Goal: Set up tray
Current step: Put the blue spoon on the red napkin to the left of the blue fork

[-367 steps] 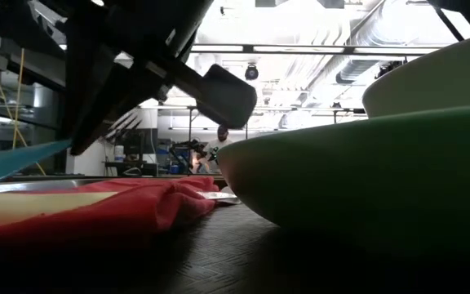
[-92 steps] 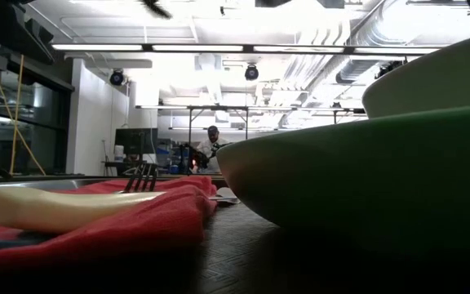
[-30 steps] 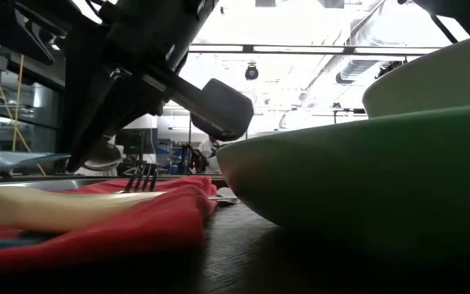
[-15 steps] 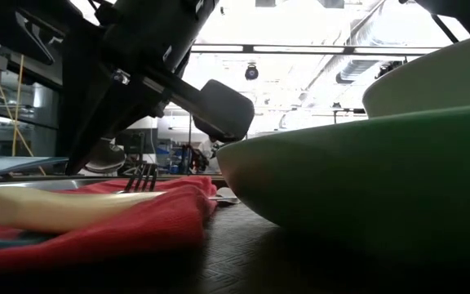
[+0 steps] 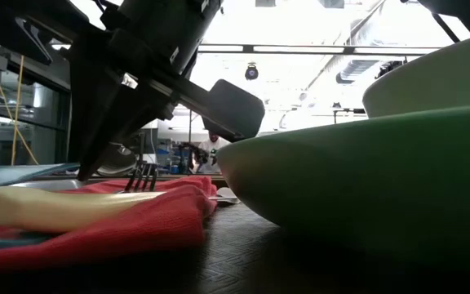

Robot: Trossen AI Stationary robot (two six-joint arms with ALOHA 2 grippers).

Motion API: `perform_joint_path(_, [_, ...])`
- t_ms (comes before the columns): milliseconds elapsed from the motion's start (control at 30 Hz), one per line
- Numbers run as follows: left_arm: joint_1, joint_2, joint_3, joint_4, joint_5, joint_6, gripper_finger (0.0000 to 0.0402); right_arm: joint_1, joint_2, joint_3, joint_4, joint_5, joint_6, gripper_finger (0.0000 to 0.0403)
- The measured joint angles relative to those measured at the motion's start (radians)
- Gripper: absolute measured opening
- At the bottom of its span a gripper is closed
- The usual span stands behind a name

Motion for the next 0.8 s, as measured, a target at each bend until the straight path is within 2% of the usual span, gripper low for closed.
perform_joint_path(667, [0.000, 0.000, 0.000, 0.000, 0.000, 0.000, 0.0067, 0.002, 0.001, 0.000, -0.003, 0.007, -0.003, 0.0001])
perform_joint_path(800, [0.000, 0.000, 0.000, 0.000, 0.005, 0.002, 0.0067, 0.002, 0.001, 0.000, -0.003, 0.007, -0.003, 0.0014])
